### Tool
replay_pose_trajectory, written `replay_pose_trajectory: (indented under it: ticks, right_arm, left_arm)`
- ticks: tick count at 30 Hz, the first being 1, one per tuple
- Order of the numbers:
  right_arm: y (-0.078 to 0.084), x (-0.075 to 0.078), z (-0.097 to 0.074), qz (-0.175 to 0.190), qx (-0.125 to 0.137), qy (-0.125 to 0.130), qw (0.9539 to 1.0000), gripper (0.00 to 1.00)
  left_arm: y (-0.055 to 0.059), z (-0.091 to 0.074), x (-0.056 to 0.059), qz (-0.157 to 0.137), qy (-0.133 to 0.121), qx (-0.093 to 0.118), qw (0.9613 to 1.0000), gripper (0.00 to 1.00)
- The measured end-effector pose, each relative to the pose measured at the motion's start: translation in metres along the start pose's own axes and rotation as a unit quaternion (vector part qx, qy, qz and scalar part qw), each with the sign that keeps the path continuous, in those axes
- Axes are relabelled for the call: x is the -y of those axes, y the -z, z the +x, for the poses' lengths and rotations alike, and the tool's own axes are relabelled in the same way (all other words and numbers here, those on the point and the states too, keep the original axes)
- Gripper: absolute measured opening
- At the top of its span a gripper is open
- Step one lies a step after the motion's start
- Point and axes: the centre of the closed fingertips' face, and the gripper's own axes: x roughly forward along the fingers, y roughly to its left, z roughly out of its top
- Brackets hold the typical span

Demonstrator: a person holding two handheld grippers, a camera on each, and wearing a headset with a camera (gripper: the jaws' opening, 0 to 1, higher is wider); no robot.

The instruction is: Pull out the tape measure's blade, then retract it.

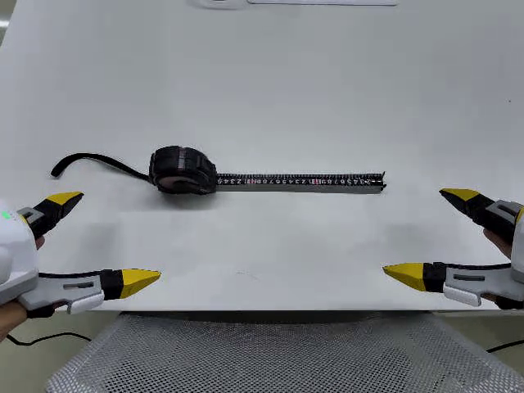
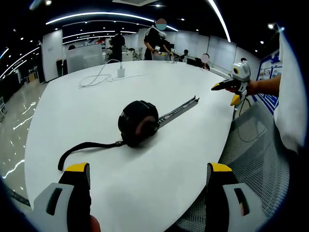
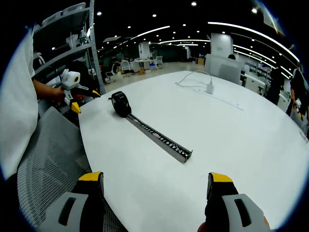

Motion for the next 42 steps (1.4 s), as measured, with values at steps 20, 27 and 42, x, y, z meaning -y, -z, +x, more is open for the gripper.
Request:
replay_pose_trajectory:
  ticks: [20,27,42]
  right_arm:
    - [0.013,0.001,-0.010,0.012,-0.007,0.016,0.9998,0.91]
    - [0.012,0.003,-0.011,0.012,-0.007,0.019,0.9997,0.91]
    - [0.010,0.001,-0.011,0.008,-0.004,0.019,0.9998,0.90]
  left_arm:
    - [0.011,-0.005,0.000,-0.007,-0.004,-0.010,0.9999,0.99]
    - [0.011,-0.004,0.002,-0.004,0.000,-0.014,0.9999,0.99]
    - [0.008,-0.006,0.000,-0.008,-0.008,-0.010,0.9999,0.99]
